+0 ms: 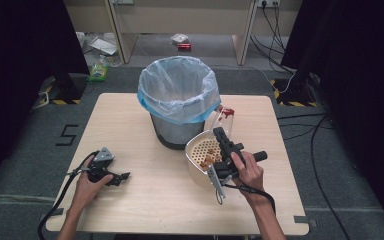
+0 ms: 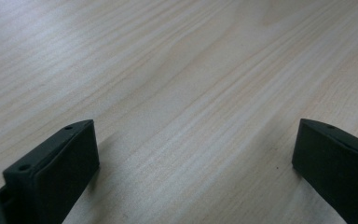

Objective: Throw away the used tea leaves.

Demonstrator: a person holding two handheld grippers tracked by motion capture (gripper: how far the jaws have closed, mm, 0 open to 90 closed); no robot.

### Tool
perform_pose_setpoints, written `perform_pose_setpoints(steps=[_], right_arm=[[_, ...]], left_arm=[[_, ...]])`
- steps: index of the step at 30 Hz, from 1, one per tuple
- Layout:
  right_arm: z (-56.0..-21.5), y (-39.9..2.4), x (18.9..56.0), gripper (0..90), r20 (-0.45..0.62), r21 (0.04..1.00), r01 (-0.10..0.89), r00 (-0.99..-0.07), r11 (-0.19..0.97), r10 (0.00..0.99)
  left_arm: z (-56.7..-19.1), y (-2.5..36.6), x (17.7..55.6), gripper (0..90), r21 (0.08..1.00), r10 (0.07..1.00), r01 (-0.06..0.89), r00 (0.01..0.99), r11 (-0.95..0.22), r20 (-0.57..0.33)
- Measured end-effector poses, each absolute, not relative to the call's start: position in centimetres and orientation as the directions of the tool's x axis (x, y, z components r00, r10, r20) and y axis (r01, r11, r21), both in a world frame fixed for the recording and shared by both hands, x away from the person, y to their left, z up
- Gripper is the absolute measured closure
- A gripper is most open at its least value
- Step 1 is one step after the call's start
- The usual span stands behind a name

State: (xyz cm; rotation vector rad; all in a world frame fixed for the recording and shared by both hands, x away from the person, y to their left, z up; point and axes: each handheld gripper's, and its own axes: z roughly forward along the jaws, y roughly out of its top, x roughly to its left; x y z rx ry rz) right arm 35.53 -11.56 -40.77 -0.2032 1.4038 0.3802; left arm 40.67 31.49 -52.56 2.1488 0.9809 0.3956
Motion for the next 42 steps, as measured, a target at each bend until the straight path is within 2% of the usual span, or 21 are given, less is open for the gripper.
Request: perform_pose_setpoints(steps=[4,6,7,10,11,13,14,15,16,17,19,20,25,26,30,42], right_arm=[[-40.5,-11.5,35.3,87.4,-0.981,0.125,-0.396,0.089,0.91,0.173],[-39.9,-12.1,35.5,87.3,-0.967,0.219,-0.381,0.036,0.898,0.251],[-39.9,-12.1,35.5,87.3,-0.967,0.219,-0.381,0.036,0.898,0.251],[-39.2,-13.0,35.8,87.2,-0.924,0.372,-0.355,-0.051,0.858,0.379],[-39.2,-13.0,35.8,87.2,-0.924,0.372,-0.355,-0.051,0.858,0.379],[-39.0,-13.5,36.3,87.1,-0.874,0.485,-0.317,-0.138,0.815,0.467],[-39.0,-13.5,36.3,87.1,-0.874,0.485,-0.317,-0.138,0.815,0.467],[-38.9,-13.9,36.7,87.1,-0.822,0.57,-0.275,-0.203,0.775,0.532],[-38.9,-13.9,36.7,87.1,-0.822,0.57,-0.275,-0.203,0.775,0.532],[-38.6,-14.3,37.2,87.0,-0.766,0.64,-0.226,-0.262,0.734,0.587],[-38.3,-14.8,37.6,87.0,-0.706,0.702,-0.184,-0.308,0.688,0.638],[-38.3,-14.8,37.6,87.0,-0.706,0.702,-0.184,-0.308,0.688,0.638],[-37.9,-15.9,38.6,87.0,-0.551,0.817,-0.08,-0.401,0.571,0.732],[-37.8,-16.2,38.8,86.9,-0.493,0.847,-0.039,-0.429,0.53,0.757],[-37.6,-16.6,38.9,86.9,-0.426,0.879,0.0,-0.451,0.477,0.784],[-36.7,-16.6,38.6,86.7,-0.405,0.886,0.015,-0.464,0.464,0.788]], left_arm=[[-52.6,31.5,40.7,0.0,0.727,0.749,0.525,0.662,-0.443,-0.021],[-52.6,31.5,40.7,0.0,0.727,0.749,0.525,0.662,-0.443,-0.021],[-52.6,31.5,40.7,0.0,0.727,0.749,0.525,0.662,-0.443,-0.021],[-52.6,31.5,40.7,0.0,0.727,0.749,0.525,0.662,-0.443,-0.021],[-52.6,31.5,40.7,0.0,0.727,0.749,0.525,0.662,-0.443,-0.022],[-52.6,31.5,40.7,0.0,0.727,0.749,0.525,0.662,-0.443,-0.021],[-52.6,31.5,40.7,0.0,0.727,0.749,0.525,0.662,-0.443,-0.021],[-52.6,31.5,40.7,0.0,0.727,0.749,0.525,0.662,-0.443,-0.022],[-52.6,31.5,40.7,0.0,0.727,0.749,0.525,0.662,-0.443,-0.022],[-52.6,31.5,40.7,0.0,0.727,0.749,0.525,0.662,-0.443,-0.021],[-52.6,31.5,40.7,0.0,0.727,0.749,0.525,0.662,-0.443,-0.021],[-52.6,31.5,40.7,0.0,0.727,0.749,0.525,0.662,-0.443,-0.021],[-52.6,31.5,40.7,0.0,0.727,0.75,0.526,0.661,-0.441,-0.023],[-52.6,31.5,40.7,0.0,0.727,0.75,0.526,0.661,-0.441,-0.023],[-52.6,31.5,40.7,0.0,0.727,0.75,0.526,0.661,-0.441,-0.023],[-52.6,31.5,40.7,0.0,0.727,0.75,0.526,0.661,-0.441,-0.023]])
